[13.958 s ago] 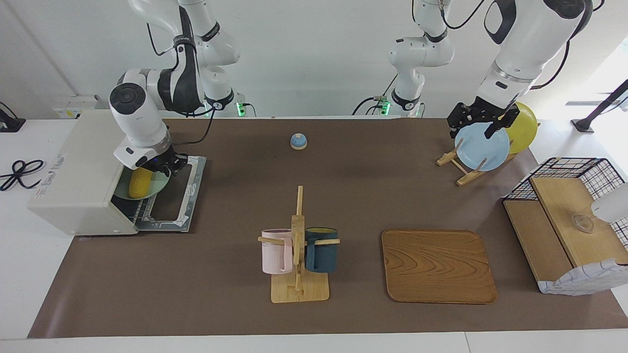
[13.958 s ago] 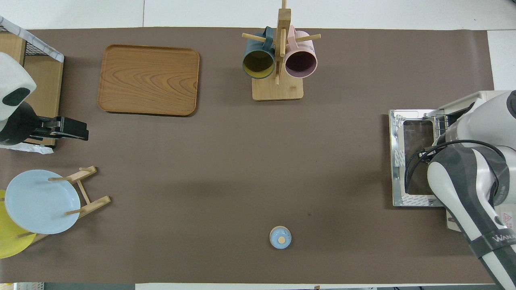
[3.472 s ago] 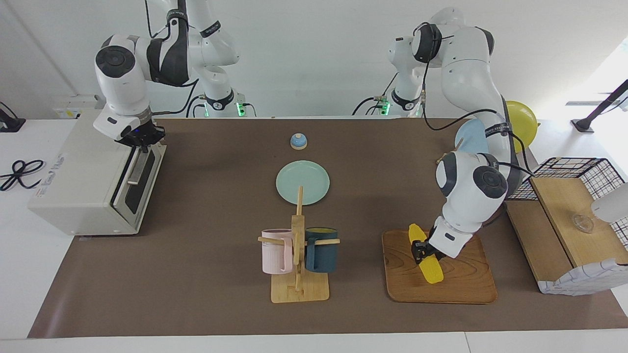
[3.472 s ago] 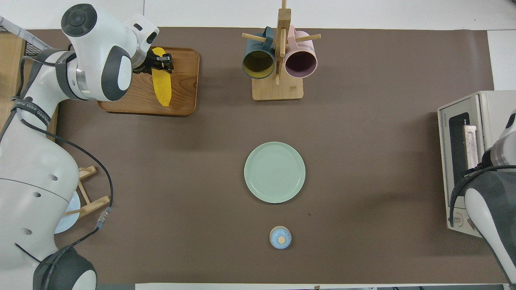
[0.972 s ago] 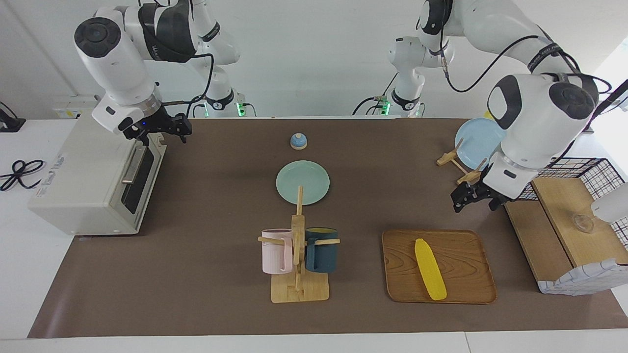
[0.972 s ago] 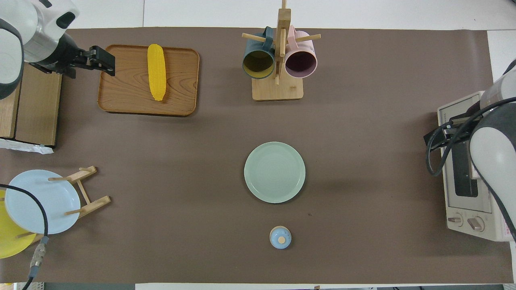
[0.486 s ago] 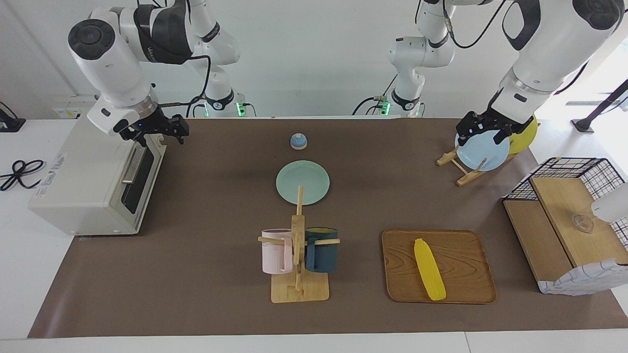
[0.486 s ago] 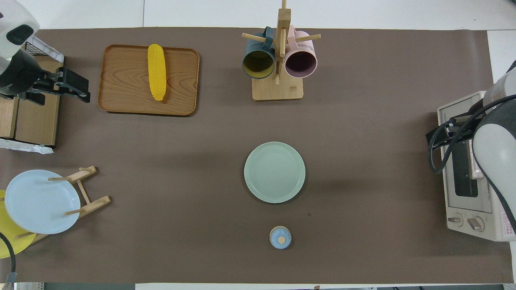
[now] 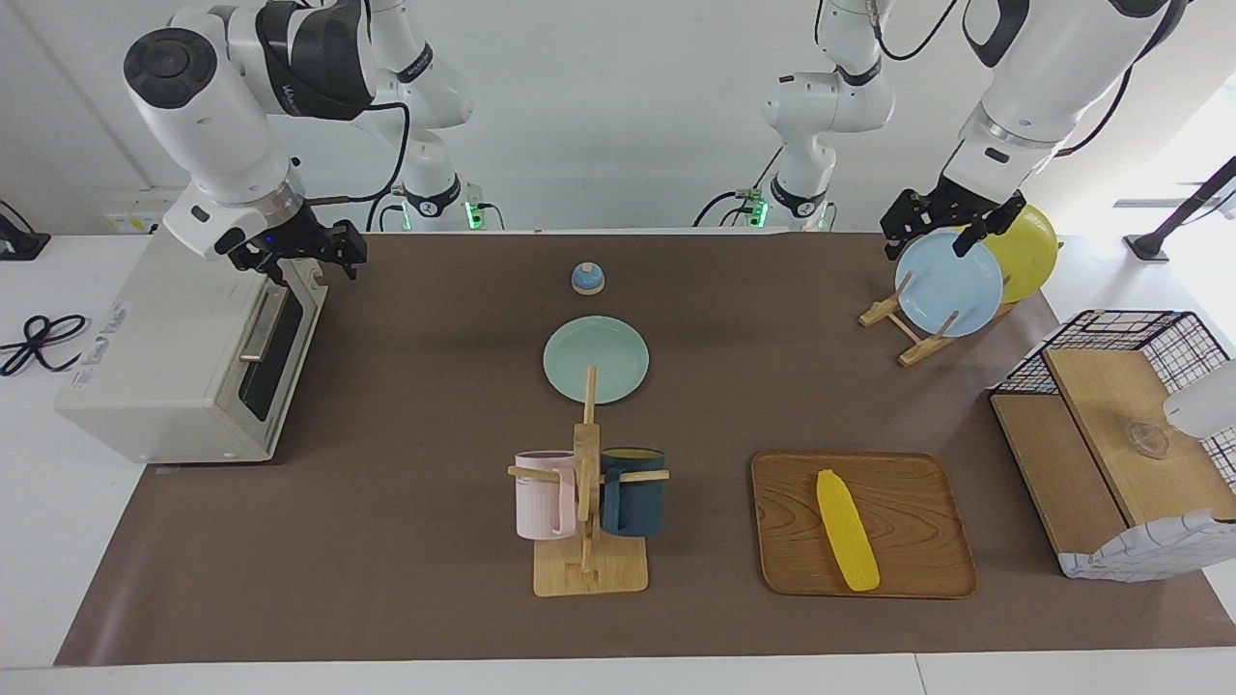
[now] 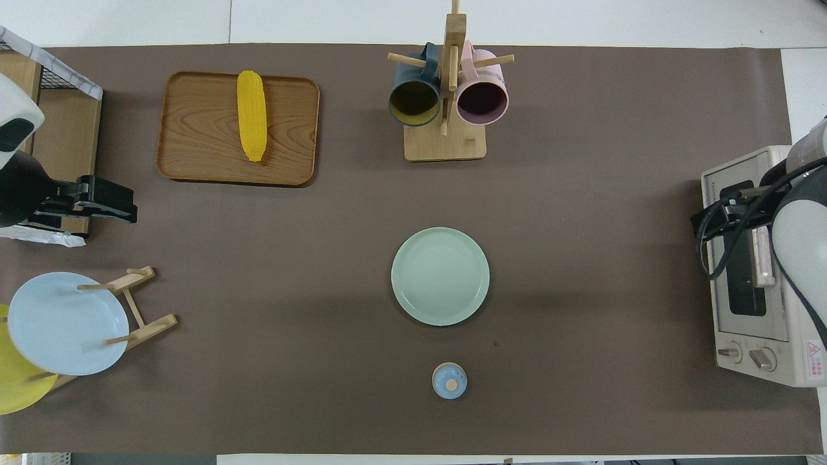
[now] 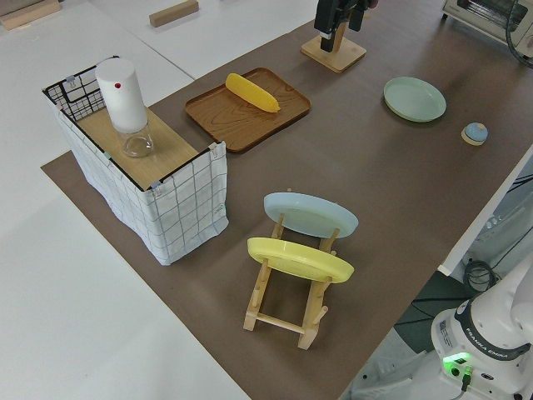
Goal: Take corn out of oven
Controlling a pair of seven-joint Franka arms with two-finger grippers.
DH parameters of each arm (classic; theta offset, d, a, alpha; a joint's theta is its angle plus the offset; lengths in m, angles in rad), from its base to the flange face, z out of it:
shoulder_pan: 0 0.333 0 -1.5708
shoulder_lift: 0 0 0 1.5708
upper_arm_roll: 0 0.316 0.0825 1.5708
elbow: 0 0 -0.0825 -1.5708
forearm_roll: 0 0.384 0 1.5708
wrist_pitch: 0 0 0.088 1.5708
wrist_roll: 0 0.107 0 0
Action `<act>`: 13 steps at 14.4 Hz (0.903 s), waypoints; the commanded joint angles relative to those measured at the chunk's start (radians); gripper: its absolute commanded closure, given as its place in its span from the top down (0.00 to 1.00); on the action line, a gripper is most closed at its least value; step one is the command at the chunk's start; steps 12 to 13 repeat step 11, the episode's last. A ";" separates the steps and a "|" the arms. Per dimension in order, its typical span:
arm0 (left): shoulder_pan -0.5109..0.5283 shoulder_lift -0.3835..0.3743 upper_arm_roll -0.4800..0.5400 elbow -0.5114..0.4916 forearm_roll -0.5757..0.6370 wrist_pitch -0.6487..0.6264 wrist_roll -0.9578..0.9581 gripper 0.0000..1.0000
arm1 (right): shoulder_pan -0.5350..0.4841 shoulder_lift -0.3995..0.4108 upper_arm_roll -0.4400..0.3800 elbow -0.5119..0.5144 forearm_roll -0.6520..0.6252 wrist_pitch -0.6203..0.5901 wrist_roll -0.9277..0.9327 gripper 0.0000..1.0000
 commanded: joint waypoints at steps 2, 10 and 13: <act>0.027 -0.008 -0.027 -0.011 0.002 0.006 -0.015 1.00 | -0.027 -0.015 0.009 -0.009 0.030 -0.001 0.007 1.00; 0.021 -0.011 -0.026 -0.012 -0.003 0.005 -0.017 1.00 | -0.027 -0.015 0.009 -0.010 0.030 -0.001 0.007 1.00; 0.021 -0.011 -0.026 -0.012 -0.003 0.006 -0.017 1.00 | -0.028 -0.015 0.009 -0.010 0.030 -0.001 0.007 1.00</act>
